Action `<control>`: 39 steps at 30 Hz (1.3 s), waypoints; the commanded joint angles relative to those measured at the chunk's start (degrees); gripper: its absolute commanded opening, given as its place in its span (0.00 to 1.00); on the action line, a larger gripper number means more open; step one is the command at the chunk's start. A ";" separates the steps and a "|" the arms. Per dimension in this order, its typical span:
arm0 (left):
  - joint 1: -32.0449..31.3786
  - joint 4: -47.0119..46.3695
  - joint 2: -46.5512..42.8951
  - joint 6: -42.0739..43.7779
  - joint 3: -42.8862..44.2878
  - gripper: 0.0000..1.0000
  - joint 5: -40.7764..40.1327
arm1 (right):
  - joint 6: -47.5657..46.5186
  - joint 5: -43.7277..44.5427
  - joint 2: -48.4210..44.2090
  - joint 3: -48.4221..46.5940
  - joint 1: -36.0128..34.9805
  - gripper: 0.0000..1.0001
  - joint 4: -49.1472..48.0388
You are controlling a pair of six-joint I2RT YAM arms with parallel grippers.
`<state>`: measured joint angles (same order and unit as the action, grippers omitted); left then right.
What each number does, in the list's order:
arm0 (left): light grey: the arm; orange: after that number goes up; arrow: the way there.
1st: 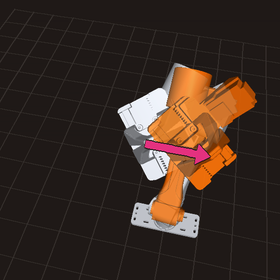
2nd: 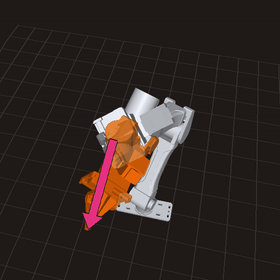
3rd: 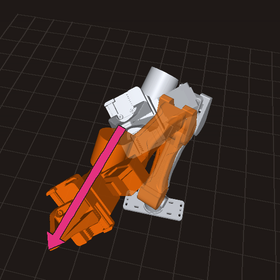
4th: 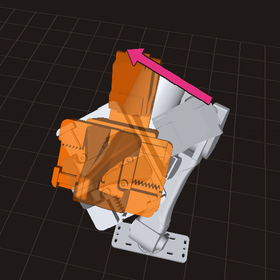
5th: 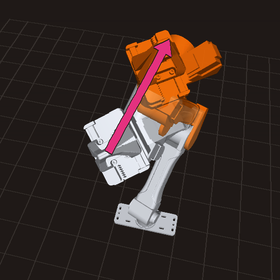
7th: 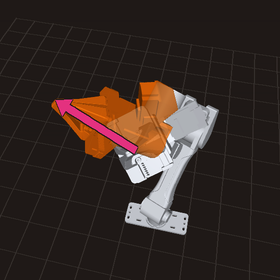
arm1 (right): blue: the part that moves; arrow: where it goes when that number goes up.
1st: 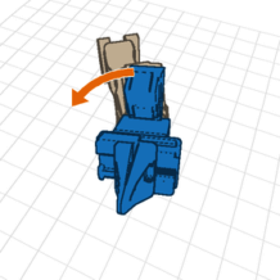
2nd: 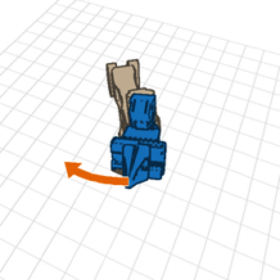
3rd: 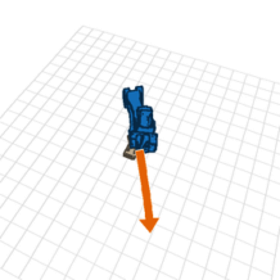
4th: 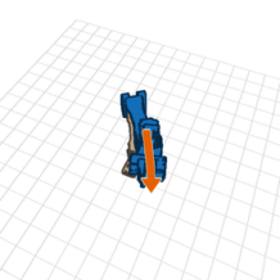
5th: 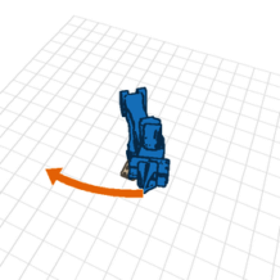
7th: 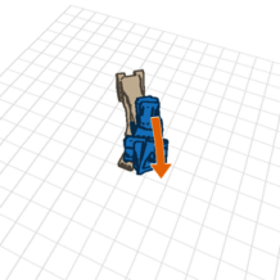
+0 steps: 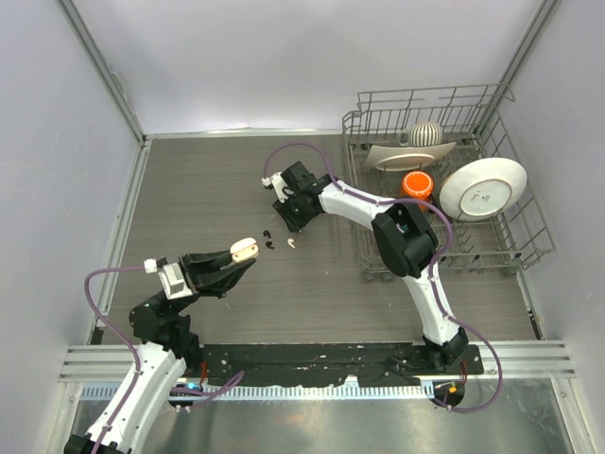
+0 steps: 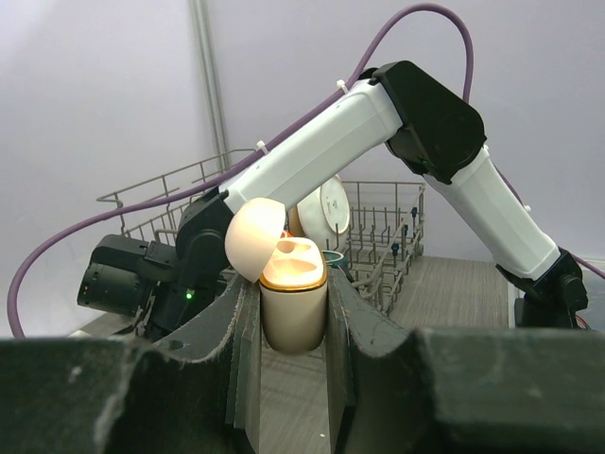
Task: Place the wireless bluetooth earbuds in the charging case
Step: Pick up the earbud from the center of the board.
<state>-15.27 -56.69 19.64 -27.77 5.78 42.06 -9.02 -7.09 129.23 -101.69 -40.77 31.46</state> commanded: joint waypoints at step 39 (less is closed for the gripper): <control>-0.11 1.58 -2.59 2.10 0.64 0.00 -7.86 | 18.49 6.82 -31.74 20.89 -0.01 0.15 -23.19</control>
<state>-15.27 -55.18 18.28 -27.57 5.76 39.64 2.31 -2.61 111.00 -84.97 -40.71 21.02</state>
